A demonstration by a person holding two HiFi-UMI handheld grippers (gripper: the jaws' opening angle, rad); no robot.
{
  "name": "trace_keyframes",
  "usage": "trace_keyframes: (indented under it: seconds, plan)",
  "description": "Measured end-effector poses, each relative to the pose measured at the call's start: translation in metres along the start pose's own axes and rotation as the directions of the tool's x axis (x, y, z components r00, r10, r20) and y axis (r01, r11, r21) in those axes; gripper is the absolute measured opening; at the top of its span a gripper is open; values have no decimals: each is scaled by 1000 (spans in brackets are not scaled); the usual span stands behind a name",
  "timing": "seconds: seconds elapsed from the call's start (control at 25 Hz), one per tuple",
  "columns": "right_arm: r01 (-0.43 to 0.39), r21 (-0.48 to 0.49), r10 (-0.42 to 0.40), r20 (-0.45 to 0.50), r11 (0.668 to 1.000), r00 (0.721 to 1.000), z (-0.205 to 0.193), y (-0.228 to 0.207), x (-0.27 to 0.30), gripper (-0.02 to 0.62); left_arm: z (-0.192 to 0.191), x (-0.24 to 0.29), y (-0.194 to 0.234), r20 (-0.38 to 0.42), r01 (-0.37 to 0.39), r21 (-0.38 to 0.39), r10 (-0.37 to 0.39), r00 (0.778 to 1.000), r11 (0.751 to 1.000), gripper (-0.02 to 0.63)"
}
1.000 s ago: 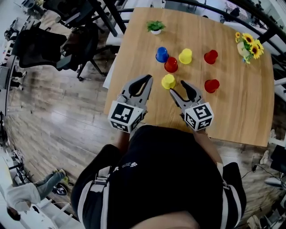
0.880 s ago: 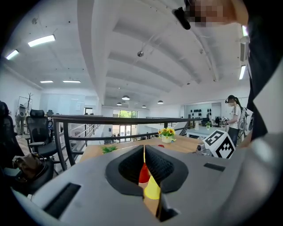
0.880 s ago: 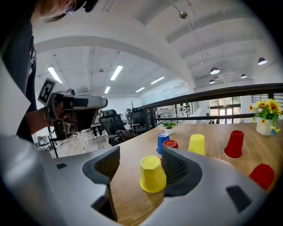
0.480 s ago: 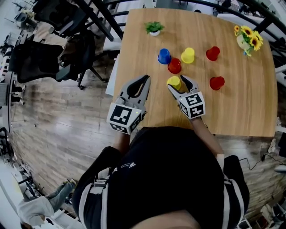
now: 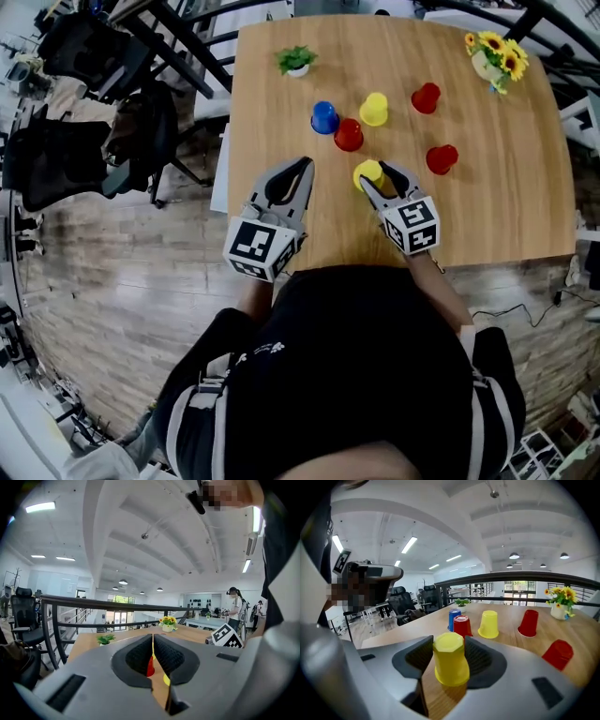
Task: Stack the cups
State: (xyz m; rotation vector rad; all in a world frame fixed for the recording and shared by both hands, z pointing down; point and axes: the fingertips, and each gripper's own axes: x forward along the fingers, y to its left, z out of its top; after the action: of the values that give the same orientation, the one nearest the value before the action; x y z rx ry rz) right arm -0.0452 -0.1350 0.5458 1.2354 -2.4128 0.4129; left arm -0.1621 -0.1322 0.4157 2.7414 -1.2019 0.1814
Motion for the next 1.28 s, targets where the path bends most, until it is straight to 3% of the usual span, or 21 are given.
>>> trace_keyframes:
  seconds: [0.32,0.56,0.72,0.88,1.04,1.28]
  plan:
    - [92,52,-91,-37,994,995,-30,-20,-34,210,-1,10,-18,-3,51,2,-51,999,999,17]
    - [97,65,-96,-5,993,995,-35,-25,-41,247,-3,9,-27,-19,39,9,-39,999,999,17]
    - [99,109,-106,61,989,992,-18,-41,-62,253,-1,10,-30,-22,10,-2,-10,1000,1000,17]
    - [187,129,-200,98,974,975,-7,-93,-91,253,4,12,-38,-17,-30,-11,30,999,999,17]
    - [278,121,-288,75,953,955,-8,-146,-105,253,8,5,-44,-17,-87,-19,86,996,996,17]
    - [288,89,-290,13,953,957,-19,-183,-89,256,7,-10,-44,-26,-185,-35,184,983,982,17]
